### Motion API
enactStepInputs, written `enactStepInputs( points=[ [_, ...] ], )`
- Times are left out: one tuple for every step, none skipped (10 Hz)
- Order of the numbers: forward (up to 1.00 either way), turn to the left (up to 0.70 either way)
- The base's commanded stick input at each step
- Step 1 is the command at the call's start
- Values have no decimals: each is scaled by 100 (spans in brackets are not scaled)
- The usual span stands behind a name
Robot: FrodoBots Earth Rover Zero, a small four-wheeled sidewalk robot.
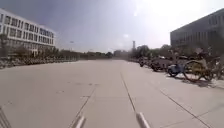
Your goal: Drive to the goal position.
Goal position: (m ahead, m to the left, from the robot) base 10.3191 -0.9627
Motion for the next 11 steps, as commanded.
enactStepInputs(
  points=[
    [100,0],
    [100,0],
    [100,0],
    [100,0],
    [100,0],
    [100,0],
    [100,0],
    [100,0],
    [100,0],
    [100,0],
    [100,0]
  ],
)
